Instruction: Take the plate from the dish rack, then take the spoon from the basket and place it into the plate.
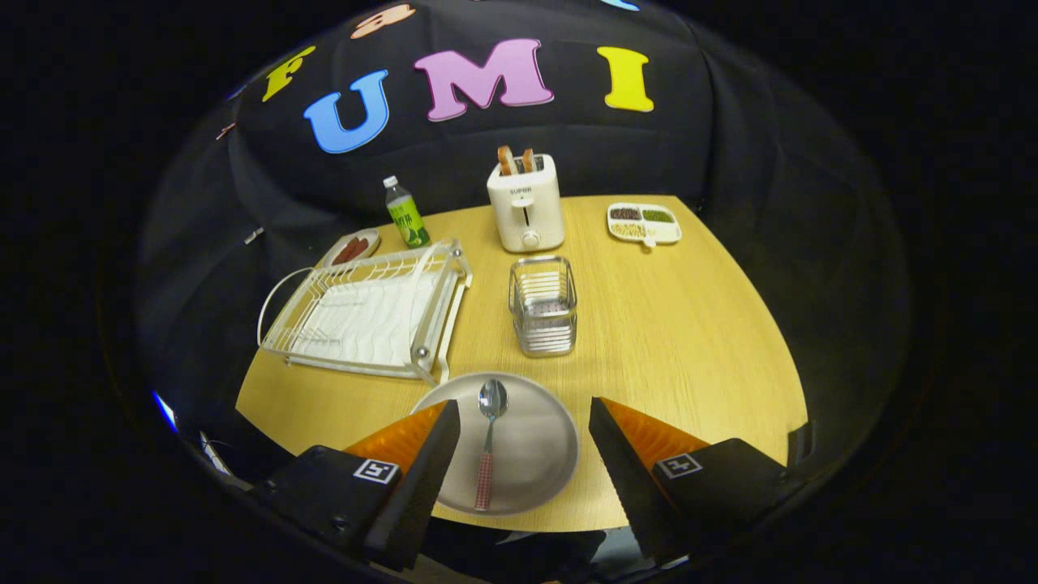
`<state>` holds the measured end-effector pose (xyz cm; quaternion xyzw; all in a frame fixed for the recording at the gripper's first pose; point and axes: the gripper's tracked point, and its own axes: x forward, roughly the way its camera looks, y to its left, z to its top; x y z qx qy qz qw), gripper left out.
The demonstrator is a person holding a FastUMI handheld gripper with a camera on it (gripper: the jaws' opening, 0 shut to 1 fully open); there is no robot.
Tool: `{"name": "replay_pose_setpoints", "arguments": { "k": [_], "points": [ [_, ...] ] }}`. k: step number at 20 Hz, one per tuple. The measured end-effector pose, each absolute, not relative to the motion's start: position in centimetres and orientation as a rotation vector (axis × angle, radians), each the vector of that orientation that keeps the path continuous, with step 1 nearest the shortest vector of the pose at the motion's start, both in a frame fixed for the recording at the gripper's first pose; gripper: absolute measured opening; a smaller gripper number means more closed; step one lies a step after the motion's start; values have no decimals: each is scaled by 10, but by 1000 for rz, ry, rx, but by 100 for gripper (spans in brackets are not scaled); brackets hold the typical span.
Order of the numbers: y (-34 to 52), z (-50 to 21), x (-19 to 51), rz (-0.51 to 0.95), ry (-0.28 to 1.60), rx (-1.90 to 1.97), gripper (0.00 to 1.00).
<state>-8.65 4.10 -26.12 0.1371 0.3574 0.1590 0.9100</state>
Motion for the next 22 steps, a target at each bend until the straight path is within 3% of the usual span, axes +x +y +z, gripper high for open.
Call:
{"name": "replay_pose_setpoints", "arguments": {
  "k": [7,13,22],
  "points": [
    [7,-102,-22,286,404,219,99],
    [-21,14,-15,238,161,157,99],
    [-41,82,-18,135,-40,81,98]
  ]
}}
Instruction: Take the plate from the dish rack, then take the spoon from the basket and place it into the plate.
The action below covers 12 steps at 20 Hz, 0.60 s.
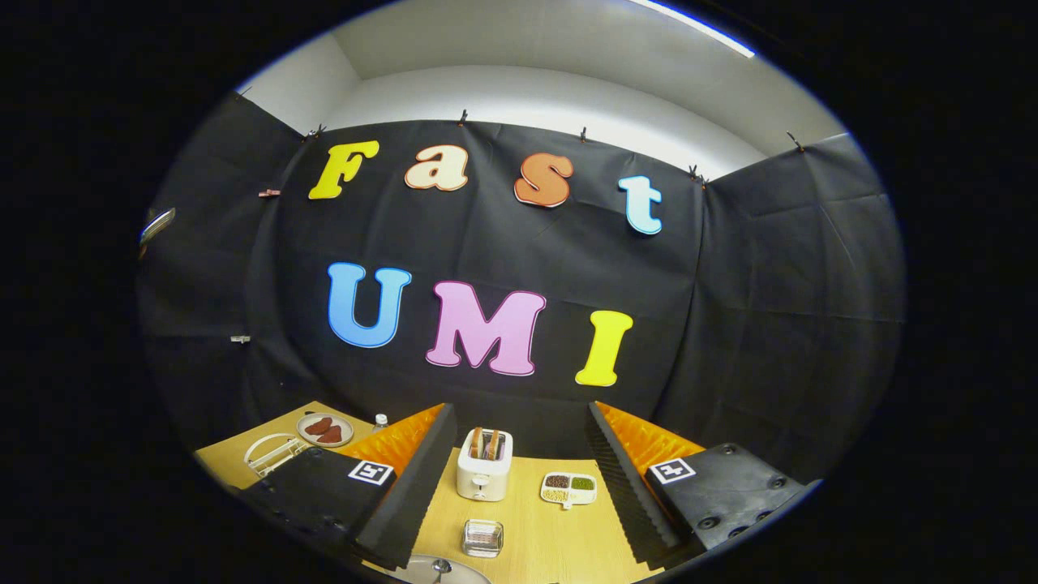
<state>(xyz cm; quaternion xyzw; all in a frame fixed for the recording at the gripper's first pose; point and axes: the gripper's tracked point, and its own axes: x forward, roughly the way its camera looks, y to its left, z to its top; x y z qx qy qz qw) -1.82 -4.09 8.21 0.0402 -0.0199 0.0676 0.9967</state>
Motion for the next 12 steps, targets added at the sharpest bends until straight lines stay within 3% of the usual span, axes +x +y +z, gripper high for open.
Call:
{"name": "replay_pose_setpoints", "arguments": {
  "k": [12],
  "points": [
    [-39,69,-16,127,-9,100,98]
  ]
}}
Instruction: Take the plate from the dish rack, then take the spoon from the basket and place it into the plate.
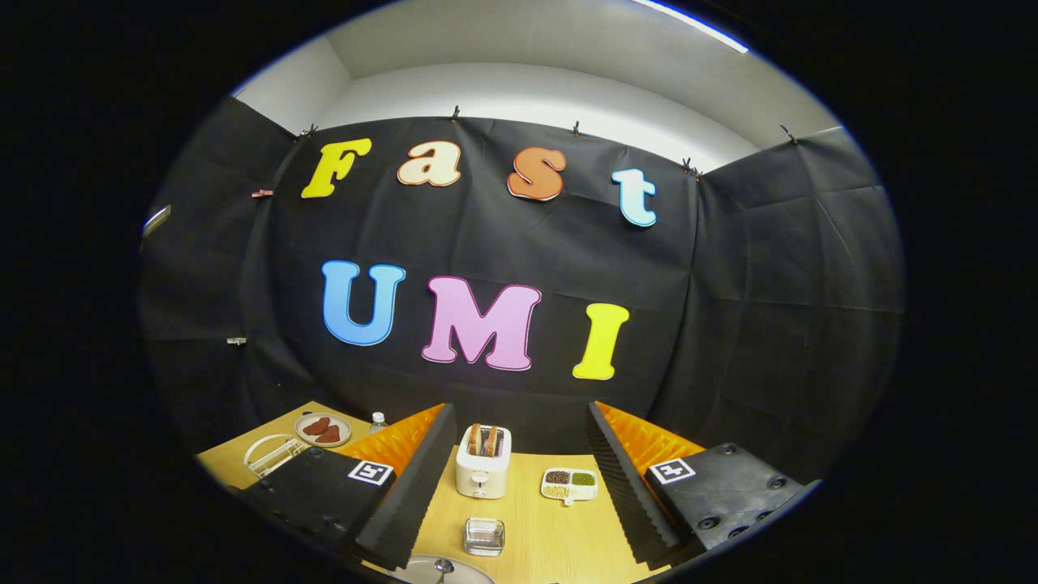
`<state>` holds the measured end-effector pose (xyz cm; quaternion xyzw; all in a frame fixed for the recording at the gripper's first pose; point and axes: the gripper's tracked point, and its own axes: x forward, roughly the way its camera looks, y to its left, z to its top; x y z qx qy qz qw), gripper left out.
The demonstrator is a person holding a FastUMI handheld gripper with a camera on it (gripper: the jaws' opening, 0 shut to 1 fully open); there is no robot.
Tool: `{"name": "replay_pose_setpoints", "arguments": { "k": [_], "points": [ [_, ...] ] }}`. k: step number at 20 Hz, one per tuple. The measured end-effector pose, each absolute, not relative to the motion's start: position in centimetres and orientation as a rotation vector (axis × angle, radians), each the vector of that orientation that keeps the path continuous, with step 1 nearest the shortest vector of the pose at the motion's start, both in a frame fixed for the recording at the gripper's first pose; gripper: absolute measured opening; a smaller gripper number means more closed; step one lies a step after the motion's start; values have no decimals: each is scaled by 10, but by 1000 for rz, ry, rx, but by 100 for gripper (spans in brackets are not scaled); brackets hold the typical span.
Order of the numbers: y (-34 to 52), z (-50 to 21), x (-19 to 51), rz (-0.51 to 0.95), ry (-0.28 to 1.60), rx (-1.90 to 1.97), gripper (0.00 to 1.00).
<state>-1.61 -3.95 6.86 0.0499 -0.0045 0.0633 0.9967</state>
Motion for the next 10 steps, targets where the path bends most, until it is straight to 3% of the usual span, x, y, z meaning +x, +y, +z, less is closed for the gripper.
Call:
{"name": "replay_pose_setpoints", "arguments": {
  "k": [10],
  "points": [
    [-35,60,-15,138,16,102,98]
  ]
}}
